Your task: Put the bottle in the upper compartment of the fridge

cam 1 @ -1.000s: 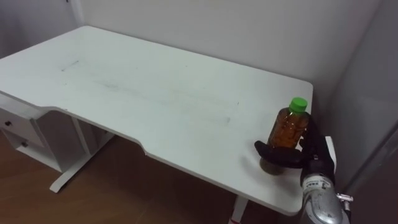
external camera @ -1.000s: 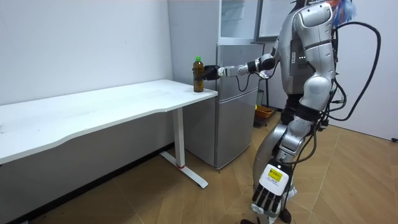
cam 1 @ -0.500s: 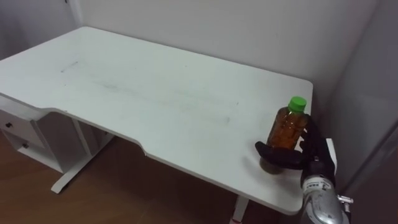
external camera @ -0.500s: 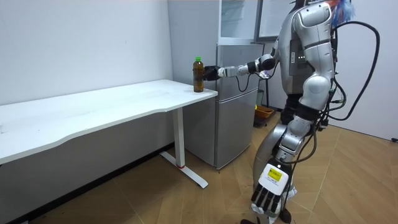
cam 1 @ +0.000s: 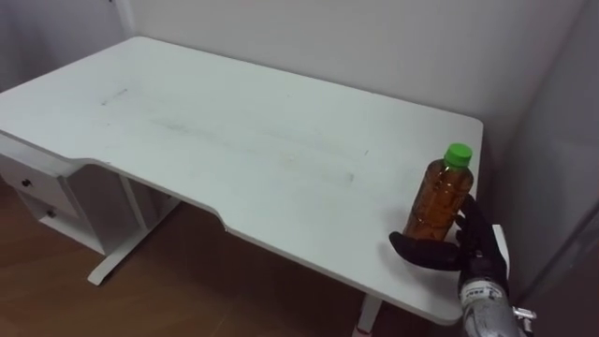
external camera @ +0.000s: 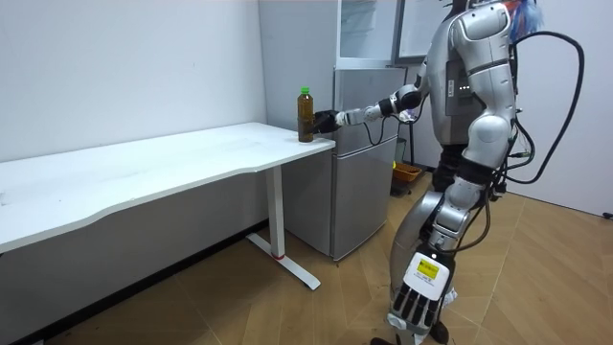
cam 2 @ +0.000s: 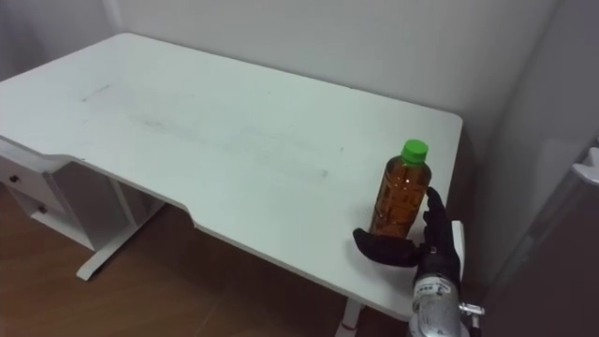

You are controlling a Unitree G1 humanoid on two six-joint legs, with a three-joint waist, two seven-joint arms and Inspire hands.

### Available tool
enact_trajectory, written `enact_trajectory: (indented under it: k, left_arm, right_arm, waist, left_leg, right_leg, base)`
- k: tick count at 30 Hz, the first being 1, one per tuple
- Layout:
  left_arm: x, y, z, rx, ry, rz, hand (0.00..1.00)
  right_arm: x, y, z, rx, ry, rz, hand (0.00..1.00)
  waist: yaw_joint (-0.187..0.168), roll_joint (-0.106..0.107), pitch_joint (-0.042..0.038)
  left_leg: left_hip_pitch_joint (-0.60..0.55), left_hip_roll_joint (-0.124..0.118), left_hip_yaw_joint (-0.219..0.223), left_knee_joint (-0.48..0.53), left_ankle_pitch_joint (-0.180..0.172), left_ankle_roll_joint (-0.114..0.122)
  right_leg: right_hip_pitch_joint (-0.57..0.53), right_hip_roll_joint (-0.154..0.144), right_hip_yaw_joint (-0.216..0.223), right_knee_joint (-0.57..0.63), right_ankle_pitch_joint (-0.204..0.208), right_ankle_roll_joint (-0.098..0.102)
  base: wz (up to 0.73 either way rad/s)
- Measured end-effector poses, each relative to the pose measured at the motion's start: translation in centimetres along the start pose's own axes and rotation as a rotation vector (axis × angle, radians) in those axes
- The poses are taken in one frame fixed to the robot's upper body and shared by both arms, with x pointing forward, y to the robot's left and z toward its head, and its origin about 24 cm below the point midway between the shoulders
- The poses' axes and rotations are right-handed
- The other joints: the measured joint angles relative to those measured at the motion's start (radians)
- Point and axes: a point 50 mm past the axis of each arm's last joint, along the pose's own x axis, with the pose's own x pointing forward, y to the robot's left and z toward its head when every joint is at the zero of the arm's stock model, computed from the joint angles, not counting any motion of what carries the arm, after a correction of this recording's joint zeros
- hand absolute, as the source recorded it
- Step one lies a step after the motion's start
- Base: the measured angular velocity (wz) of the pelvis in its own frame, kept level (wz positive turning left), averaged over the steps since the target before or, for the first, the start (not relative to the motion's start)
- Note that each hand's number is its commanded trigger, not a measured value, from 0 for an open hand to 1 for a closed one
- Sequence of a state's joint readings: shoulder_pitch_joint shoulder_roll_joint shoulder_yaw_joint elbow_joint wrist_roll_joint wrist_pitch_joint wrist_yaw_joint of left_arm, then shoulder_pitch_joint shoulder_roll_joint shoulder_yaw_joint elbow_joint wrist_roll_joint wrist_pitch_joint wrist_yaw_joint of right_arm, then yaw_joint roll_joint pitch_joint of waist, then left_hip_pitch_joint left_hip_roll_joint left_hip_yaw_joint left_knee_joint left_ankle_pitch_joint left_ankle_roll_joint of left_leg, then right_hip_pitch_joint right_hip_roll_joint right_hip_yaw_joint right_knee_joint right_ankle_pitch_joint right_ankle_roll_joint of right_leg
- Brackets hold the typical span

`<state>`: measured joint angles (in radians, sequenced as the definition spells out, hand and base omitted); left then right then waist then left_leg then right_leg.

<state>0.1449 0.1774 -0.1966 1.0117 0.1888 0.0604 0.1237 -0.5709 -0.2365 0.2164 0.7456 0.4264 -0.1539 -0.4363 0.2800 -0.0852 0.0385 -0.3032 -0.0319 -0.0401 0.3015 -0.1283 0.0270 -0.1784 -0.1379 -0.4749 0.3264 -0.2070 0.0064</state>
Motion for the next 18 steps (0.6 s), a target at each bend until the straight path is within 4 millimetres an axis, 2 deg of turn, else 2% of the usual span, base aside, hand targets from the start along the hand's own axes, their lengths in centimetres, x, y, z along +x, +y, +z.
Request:
enact_trajectory:
  k: [18]
  left_arm:
    - [-0.02, -0.31, 0.00, 0.013, 0.001, -0.028, 0.00]
  right_arm:
    - [0.04, 0.15, 0.12, -0.002, -0.003, -0.017, 0.00]
  waist:
    - [0.005, -0.001, 0.0011]
  left_leg:
    - [-0.005, -0.001, -0.002, 0.002, 0.001, 0.000]
  right_leg:
    - [-0.003, 0.001, 0.001, 0.001, -0.002, 0.000]
  base:
    - [0.00]
